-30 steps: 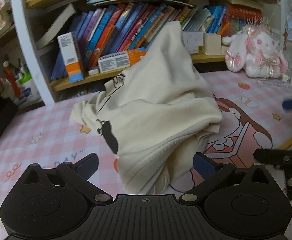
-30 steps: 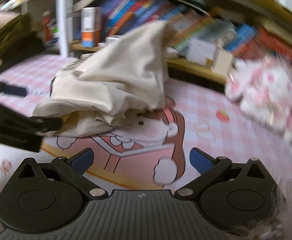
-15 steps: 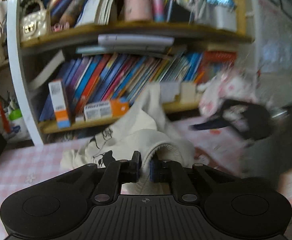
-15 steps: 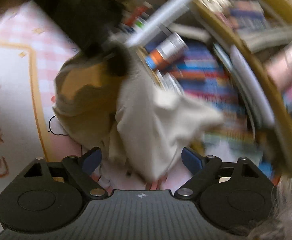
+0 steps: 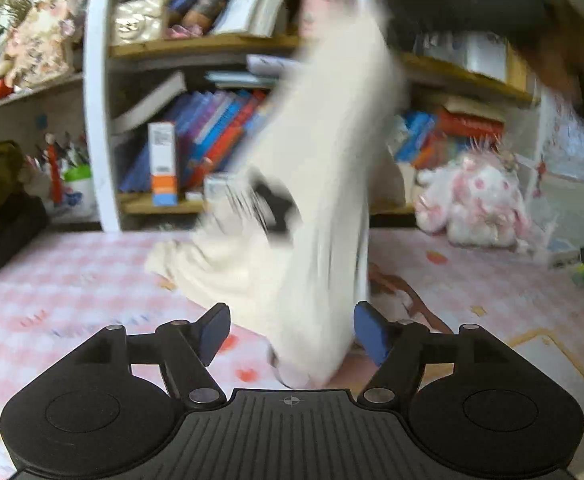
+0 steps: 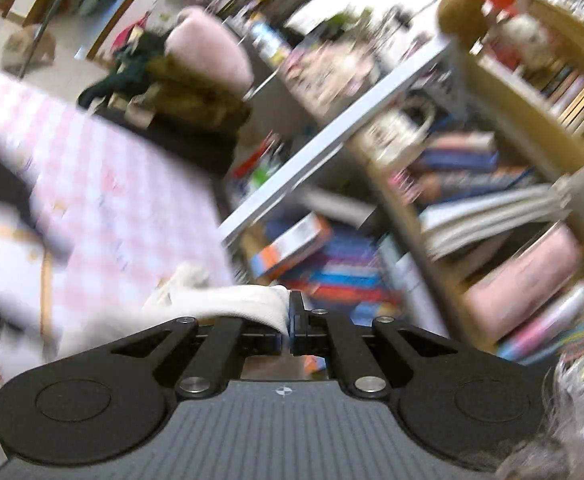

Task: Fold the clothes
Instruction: 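Grasp the cream T-shirt with both grippers and lift it off the table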

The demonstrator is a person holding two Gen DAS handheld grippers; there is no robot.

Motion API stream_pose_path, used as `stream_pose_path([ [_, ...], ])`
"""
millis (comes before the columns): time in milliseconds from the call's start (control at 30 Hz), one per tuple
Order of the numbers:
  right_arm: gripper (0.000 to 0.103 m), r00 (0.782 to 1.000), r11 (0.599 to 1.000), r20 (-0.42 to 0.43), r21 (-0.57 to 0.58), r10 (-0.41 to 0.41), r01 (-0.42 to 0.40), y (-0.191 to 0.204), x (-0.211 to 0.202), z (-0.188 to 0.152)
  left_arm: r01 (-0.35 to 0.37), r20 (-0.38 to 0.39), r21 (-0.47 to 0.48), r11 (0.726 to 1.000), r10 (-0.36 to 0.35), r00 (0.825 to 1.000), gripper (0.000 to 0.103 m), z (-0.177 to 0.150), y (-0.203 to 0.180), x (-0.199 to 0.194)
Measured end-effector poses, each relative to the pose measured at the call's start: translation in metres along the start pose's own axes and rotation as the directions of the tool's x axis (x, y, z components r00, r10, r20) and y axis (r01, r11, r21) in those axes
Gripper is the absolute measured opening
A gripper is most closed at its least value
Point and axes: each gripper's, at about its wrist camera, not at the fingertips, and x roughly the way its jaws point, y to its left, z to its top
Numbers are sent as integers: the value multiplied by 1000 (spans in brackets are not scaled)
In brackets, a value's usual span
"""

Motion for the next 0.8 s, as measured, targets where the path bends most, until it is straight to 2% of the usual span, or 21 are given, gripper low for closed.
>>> stream_pose_path([
  [100, 3, 999, 999, 31, 37, -28, 27, -21, -14, 27, -39, -17, 4, 999, 39, 999, 73, -11, -20, 13],
  [200, 3, 998, 997, 38, 53, -56, 54, -33, -28, 40, -86, 8, 72, 994, 86, 996, 73, -11, -39, 28],
  [267, 3, 997, 996, 28, 68, -67, 65, -40, -35, 44, -115, 38, 110, 987, 112, 993, 73, -9, -51, 33],
  [400, 3, 996, 993, -4, 82, -87, 87, -44, -44, 39, -176, 67, 105, 979, 169, 983, 73, 2, -63, 49],
  [433, 3, 996, 992, -13, 86, -93, 94, -45, -46, 36, -194, 75, 100, 976, 187, 980, 57, 5, -63, 52],
  [467, 3, 995, 991, -24, 85, -102, 104, -46, -47, 34, -207, 79, 88, 974, 201, 976, 36, 6, -59, 53],
  [500, 3, 993, 990, -35, 83, -113, 115, -48, -49, 30, -204, 69, 71, 976, 200, 977, 2, 8, -51, 53],
  [533, 3, 990, 988, -49, 77, -131, 134, -49, -52, 23, -203, 64, 45, 978, 200, 978, 3, 9, -40, 50],
  [600, 3, 980, 981, -86, 60, -181, 186, -56, -55, 9, -238, 109, -16, 971, 239, 965, 2, 16, -13, 32],
  [633, 3, 973, 976, -105, 53, -203, 210, -59, -57, 0, -259, 147, -48, 965, 264, 953, 2, 24, 0, 18],
  [700, 3, 966, 969, -125, 70, -227, 236, -66, -68, -17, -297, 255, -125, 947, 320, 912, 2, 48, 27, -19],
  [733, 3, 963, 964, -124, 85, -239, 250, -69, -78, -24, -314, 323, -153, 937, 347, 880, 2, 63, 38, -41],
  [800, 3, 959, 954, -97, 116, -267, 278, -71, -101, -31, -338, 470, -151, 929, 368, 802, 3, 95, 43, -88],
])
